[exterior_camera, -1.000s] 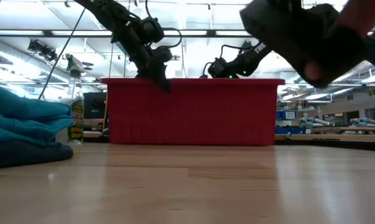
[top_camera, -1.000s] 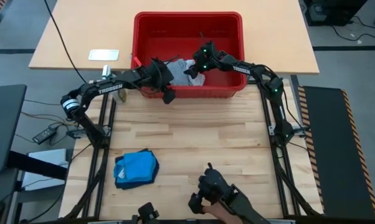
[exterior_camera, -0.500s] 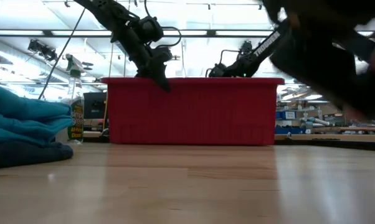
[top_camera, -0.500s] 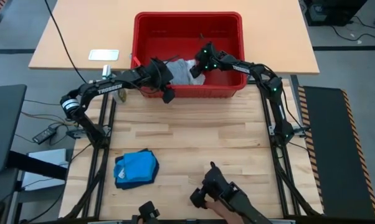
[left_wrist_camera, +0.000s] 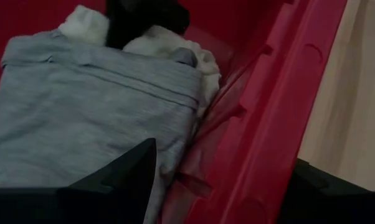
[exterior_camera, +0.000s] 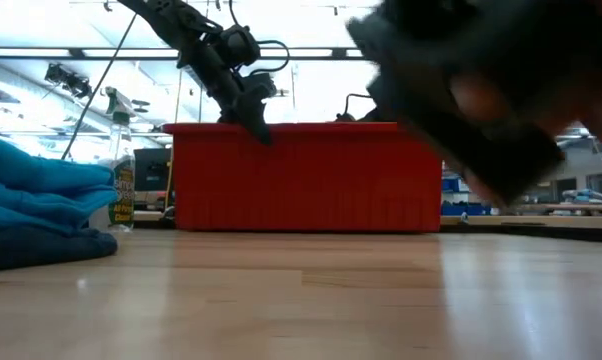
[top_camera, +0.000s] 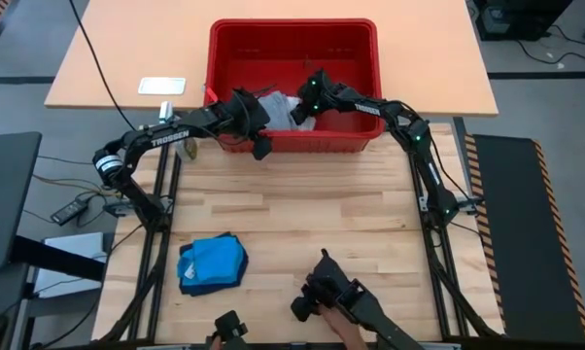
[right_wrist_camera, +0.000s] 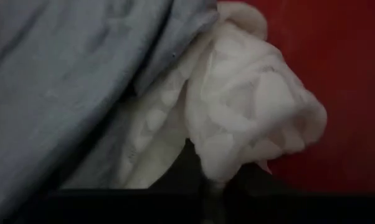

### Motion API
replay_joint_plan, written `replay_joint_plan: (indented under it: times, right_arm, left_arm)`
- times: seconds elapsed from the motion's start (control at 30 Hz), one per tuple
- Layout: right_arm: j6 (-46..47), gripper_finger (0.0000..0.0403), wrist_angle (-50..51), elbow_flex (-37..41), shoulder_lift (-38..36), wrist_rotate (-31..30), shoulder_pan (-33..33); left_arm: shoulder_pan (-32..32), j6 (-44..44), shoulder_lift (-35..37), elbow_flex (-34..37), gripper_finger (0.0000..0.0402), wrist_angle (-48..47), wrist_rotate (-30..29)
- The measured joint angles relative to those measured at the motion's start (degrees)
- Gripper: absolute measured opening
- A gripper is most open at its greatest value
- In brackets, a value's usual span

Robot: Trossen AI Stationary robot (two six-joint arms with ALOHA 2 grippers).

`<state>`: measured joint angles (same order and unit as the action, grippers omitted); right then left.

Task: Fold laundry
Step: Fold the white shirt

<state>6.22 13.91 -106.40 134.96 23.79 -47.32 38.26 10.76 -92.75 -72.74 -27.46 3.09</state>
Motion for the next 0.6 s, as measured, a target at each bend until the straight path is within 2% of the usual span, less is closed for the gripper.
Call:
replay_joint_plan:
  times: [0.13, 0.3, 0.6]
  right_arm:
    - [1.55, 0.0025, 0.72, -3.33, -2.13, -1.13, -0.12]
    - [1.45, 0.0025, 0.91, -9.61, -9.81, -2.60, 0.04]
    - [-7.59, 0.0025, 10.74, -18.60, -27.34, -15.67, 3.51]
  left_arm:
    - [0.02, -0.29, 0.00, 0.03, 0.0256, 0.29, -0.05]
    - [0.02, -0.60, -0.02, 0.01, 0.0256, -0.11, -0.20]
    - [0.15, -2.40, 1.28, -0.83, 0.0243, -1.36, -0.43]
